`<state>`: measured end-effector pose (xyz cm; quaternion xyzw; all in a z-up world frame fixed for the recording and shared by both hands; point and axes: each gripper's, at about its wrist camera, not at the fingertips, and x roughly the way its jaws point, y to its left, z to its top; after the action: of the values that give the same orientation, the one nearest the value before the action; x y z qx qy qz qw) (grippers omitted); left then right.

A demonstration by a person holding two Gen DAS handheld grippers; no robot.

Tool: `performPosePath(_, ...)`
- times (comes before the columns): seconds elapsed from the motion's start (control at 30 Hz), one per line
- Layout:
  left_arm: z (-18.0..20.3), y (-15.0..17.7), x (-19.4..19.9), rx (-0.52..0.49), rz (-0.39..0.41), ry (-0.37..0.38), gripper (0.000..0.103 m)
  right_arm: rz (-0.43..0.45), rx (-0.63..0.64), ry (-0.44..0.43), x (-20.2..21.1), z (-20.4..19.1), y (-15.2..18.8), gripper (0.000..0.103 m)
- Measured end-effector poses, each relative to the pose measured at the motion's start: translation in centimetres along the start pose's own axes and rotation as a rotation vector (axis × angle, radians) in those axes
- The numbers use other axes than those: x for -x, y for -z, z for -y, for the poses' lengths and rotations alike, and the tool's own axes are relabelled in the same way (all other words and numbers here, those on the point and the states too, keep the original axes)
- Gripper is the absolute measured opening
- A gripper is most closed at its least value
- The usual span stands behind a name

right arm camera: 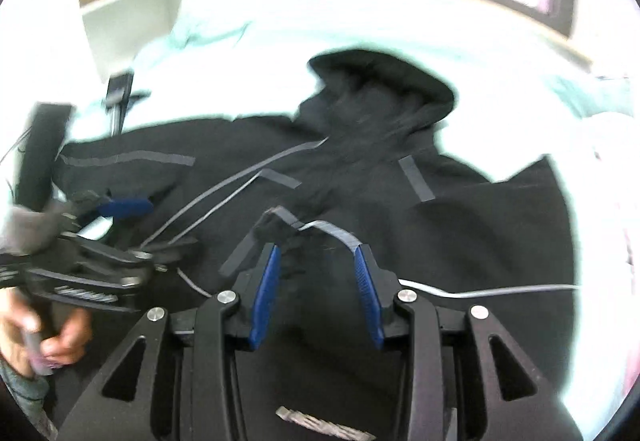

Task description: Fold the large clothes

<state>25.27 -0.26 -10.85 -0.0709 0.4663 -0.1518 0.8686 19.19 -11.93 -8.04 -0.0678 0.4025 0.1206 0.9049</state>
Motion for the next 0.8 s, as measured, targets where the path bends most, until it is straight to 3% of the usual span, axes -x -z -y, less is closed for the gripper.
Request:
performPosePath(0.07, 0.9, -1.0, -2.3, 0.027, -0.037, 0.055, 0.102, 0.041, -0.018, 0.037, 2.4, 1.8, 0.1, 0.041)
performPosePath(0.13, 1.7, -1.6, -4.4, 0.040, -0.060, 0.063, 0.101, 0.052, -0.025, 0.086, 4.1, 3.6, 0.5, 0.042)
performPosePath(0.17, 2.1, -1.9, -5.2, 0.048, -0.064, 0.066, 0.092, 0.052, -0.035, 0.100, 4.6, 4.6, 0.7, 0.042)
performPosePath(0.23, 2.8, -2.1, -7.1, 0.043, -0.091, 0.091, 0.056, 0.040, -0.048, 0.118, 5.3, 5.8, 1.1, 0.042)
performPosePath(0.27, 3.0, -2.1, -8.2, 0.041, -0.125, 0.092, 0.023, 0.026, -0.053, 0.149, 5.4, 6.8, 1.4, 0.042)
performPosePath(0.33, 3.3, -2.2, -8.9, 0.018, -0.132, 0.067, 0.023, 0.016, -0.061, 0.205, 5.8, 8.1, 1.8, 0.042)
performPosePath(0.43, 2.9, -3.2, -6.4, -0.027, -0.046, 0.037, 0.023, 0.010, -0.101, 0.234, 5.9, 10.2, 1.8, 0.043)
performPosePath(0.53, -0.1, -4.6, -1.6, -0.028, 0.077, -0.014, 0.023, 0.011, -0.141, 0.233, 5.3, 11.4, 1.5, 0.054)
performPosePath(0.63, -4.9, -5.0, 1.5, 0.005, 0.115, -0.064, 0.023, -0.018, -0.124, 0.216, 2.8, 11.0, 0.8, 0.056)
performPosePath(0.7, -8.2, -4.6, 1.7, 0.036, 0.079, -0.062, 0.023, -0.069, -0.114, 0.186, -0.3, 10.4, 0.5, 0.056)
performPosePath(0.8, -12.2, -2.6, -0.8, 0.089, -0.061, -0.025, 0.026, -0.164, -0.083, 0.196, -5.9, 9.7, 0.9, 0.055)
